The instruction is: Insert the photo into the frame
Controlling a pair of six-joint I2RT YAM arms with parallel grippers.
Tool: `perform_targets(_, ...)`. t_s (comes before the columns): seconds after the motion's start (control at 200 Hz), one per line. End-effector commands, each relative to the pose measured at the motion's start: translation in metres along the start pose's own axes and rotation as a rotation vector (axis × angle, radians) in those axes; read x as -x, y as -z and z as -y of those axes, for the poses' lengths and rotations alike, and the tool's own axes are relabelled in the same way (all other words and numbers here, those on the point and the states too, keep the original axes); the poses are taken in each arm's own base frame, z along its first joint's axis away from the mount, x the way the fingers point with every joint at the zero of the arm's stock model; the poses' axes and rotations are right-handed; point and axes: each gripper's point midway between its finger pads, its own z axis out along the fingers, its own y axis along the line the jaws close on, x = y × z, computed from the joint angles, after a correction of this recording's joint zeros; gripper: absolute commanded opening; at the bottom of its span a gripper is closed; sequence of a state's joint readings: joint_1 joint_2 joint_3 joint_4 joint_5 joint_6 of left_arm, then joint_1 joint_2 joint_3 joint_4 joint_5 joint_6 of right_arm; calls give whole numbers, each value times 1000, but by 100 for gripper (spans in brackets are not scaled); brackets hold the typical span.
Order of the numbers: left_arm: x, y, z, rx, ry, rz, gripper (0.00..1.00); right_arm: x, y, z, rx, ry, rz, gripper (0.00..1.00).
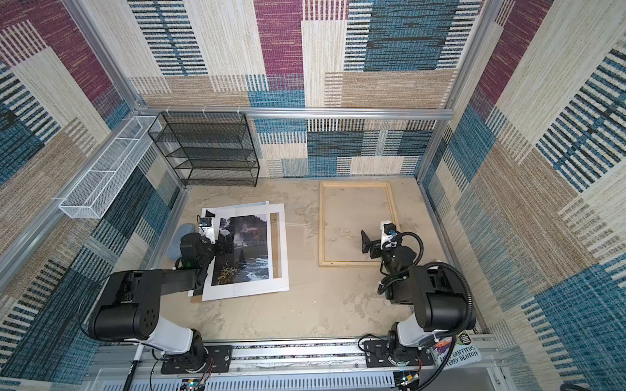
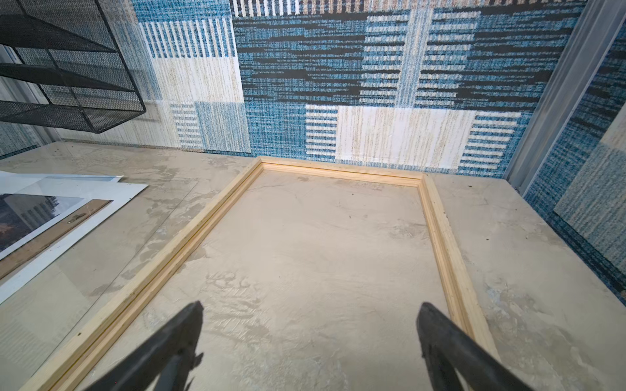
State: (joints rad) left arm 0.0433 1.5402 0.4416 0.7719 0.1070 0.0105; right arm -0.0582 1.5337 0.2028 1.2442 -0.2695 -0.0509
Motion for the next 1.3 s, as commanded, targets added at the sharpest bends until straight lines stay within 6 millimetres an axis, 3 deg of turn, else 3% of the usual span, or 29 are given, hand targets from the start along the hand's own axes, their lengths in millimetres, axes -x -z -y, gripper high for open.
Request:
perform_targets(0.0,4,-1,0,-2,-22,10,99,13,1,0,-2,27,54,99)
perform_targets(1.097,5,0,-1,5,-24,17,99,13,1,0,-1,27,53,100)
perform_targets(1.217,17,15,-36,246,53,18,100,14,1,1,-8,26,52,99)
perform_targets(1.297,24,30,-45,307,92,-27,100,21,-6,6,-48,17,17,100)
